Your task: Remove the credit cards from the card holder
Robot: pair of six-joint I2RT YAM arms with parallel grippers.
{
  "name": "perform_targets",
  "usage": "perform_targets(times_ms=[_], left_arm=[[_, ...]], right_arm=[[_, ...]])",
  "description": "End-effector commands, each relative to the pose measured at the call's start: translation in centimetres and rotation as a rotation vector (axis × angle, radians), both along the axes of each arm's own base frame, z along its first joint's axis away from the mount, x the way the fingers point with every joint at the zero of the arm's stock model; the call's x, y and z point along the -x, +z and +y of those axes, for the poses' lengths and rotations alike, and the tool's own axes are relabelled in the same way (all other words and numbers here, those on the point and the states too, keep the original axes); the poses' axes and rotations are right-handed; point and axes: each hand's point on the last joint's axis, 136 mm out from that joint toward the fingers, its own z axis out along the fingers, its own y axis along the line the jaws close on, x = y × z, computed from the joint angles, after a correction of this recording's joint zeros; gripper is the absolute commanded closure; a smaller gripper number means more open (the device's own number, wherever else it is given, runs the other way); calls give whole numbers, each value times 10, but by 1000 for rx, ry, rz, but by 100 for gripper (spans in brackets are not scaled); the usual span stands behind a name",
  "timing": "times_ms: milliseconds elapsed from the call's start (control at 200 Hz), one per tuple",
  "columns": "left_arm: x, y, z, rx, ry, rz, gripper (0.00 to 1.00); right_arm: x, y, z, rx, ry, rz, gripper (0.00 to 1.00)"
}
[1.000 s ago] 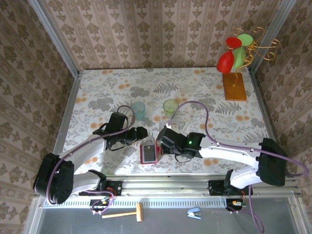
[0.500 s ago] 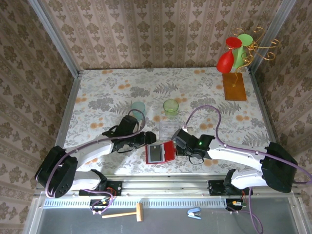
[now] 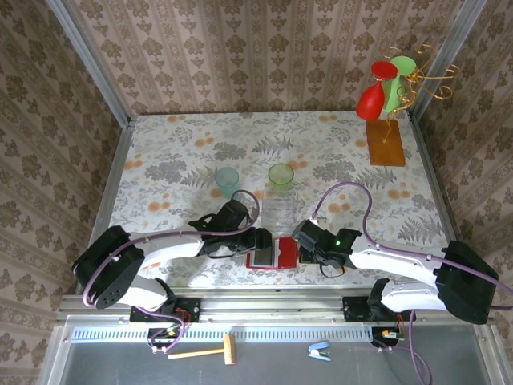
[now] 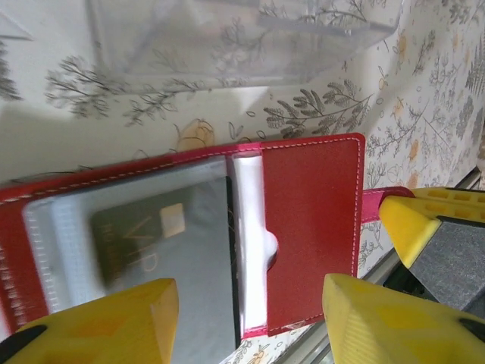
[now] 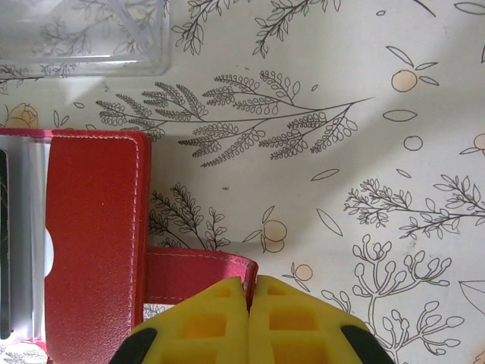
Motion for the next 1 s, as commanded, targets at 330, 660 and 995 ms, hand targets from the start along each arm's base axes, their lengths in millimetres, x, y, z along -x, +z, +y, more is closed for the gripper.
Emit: perform_targets(times_ms=[330, 660, 995], left_arm=[[4, 10, -44, 83, -24, -1, 54], [2, 15, -57, 136, -35, 1, 55], [5, 8, -66, 172, -45, 41, 59]], right_arm=[[1, -1, -4, 18, 4, 12, 88], [2, 38, 1, -39, 33, -16, 76], [3, 77, 22, -193, 51, -34, 73]])
